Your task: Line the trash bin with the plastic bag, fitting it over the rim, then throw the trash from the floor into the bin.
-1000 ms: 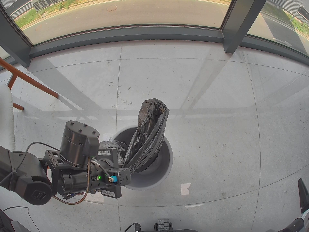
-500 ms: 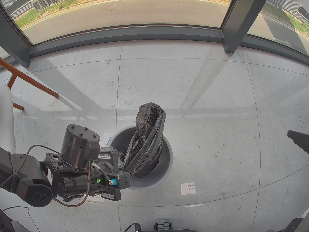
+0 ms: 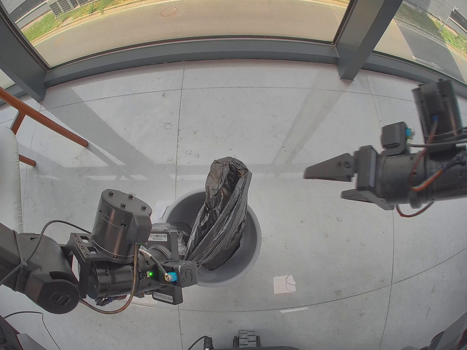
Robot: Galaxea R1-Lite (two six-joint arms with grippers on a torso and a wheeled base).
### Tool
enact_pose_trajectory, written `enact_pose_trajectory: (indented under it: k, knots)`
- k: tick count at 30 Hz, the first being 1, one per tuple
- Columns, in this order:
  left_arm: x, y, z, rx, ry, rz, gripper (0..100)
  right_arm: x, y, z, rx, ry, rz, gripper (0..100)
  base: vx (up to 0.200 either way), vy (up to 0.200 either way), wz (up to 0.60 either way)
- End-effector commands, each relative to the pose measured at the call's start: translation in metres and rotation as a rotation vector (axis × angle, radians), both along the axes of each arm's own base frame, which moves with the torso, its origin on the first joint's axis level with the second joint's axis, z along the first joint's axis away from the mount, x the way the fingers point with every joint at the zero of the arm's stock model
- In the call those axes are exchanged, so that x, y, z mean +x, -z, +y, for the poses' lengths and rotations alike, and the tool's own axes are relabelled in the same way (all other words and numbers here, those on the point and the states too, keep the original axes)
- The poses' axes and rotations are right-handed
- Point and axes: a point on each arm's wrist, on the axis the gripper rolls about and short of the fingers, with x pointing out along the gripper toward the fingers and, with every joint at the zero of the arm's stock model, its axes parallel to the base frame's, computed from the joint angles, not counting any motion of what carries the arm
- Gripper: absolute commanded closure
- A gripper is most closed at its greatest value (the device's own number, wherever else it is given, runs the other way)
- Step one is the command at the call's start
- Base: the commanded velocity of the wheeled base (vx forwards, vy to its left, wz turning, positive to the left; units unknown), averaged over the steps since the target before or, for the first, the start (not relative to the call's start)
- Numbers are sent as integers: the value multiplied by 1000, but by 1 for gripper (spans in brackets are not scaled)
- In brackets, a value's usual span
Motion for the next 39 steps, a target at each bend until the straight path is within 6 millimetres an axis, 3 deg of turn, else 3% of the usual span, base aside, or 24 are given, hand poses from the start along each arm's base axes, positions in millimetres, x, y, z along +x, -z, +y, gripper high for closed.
enact_pose_trajectory:
  k: [1, 5, 13, 20, 28, 33, 39]
  knots:
    - [0, 1, 0, 1, -3, 1, 100, 19, 30, 40, -69, -44, 73, 0, 0, 0, 0]
    - [0, 0, 1, -9, -14, 10, 100, 26, 40, 46, -85, -46, 87, 0, 0, 0, 0]
    - [0, 1, 0, -17, -21, 18, 100, 43, 33, 62, -29, -41, 26, 0, 0, 0, 0]
    - [3, -1, -2, -23, -20, 13, 100, 52, 60, 78, -88, -27, 52, 0, 0, 0, 0]
    - [0, 0, -6, -22, -5, 18, 100, 70, 52, 94, -34, -22, -9, 0, 0, 0, 0]
    - [0, 2, -7, -18, -5, 21, 100, 70, 44, 93, -24, -17, -17, 0, 0, 0, 0]
    - [2, 1, -8, -20, -8, 18, 100, 62, 73, 84, -110, -7, 54, 0, 0, 0, 0]
